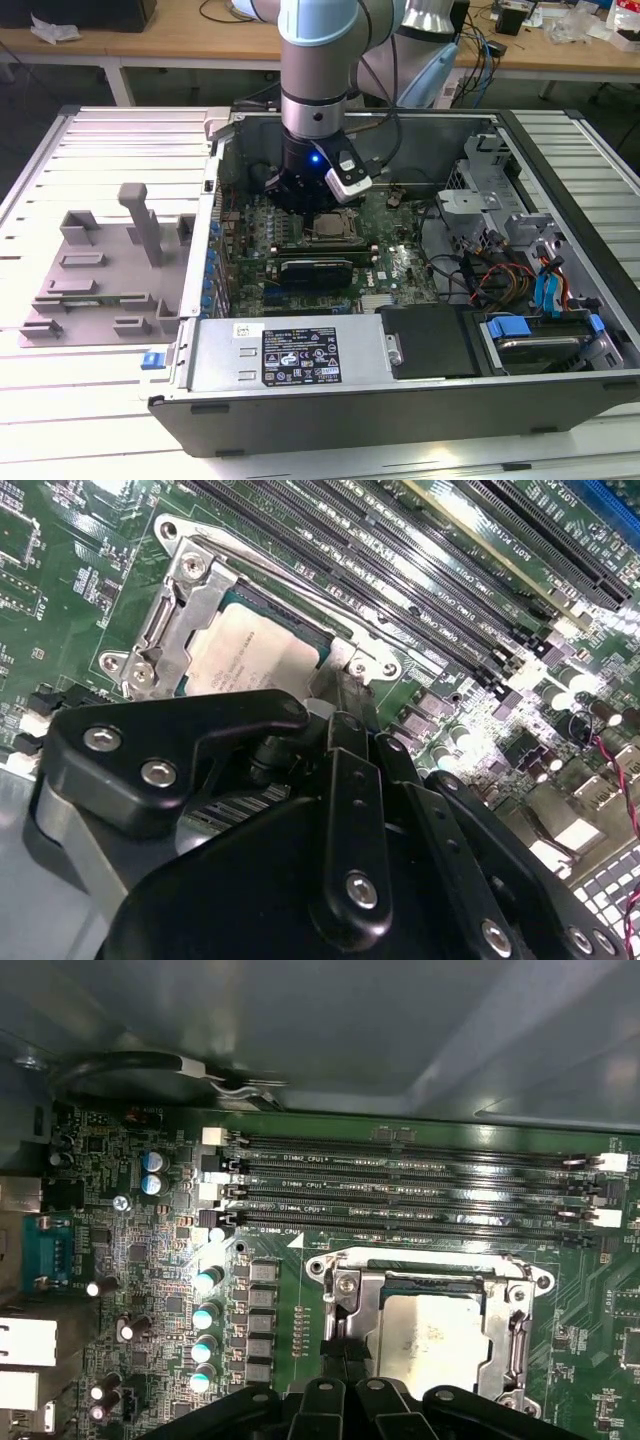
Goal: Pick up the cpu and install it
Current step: 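Close the cpu cover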
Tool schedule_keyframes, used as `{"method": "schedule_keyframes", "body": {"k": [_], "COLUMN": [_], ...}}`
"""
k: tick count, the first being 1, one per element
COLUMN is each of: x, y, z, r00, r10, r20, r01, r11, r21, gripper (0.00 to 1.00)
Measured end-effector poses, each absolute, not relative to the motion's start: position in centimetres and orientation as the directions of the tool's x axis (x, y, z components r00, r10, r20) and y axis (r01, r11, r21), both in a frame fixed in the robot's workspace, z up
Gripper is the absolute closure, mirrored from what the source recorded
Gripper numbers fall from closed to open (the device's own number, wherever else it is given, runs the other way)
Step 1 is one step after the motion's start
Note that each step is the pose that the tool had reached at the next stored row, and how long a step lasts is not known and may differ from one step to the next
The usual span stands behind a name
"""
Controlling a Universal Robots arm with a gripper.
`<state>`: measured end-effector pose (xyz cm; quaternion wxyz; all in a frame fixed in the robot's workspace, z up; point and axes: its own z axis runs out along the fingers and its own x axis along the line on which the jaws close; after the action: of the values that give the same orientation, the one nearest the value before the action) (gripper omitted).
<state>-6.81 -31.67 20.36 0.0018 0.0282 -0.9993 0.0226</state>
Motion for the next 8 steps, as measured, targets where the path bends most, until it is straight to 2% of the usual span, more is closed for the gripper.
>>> {"method": "schedule_keyframes", "body": {"k": [5, 8], "x": [-6.8, -6.8], "y": [-31.7, -31.7], "z": [20.9, 22.8], "r00": [-0.998, -0.998], "r10": [-0.056, -0.056], "r20": [0.005, 0.005], "r01": [-0.056, -0.056], "r11": [0.997, 0.997], "r21": [-0.045, -0.045], "gripper": [0.89, 0.89]}}
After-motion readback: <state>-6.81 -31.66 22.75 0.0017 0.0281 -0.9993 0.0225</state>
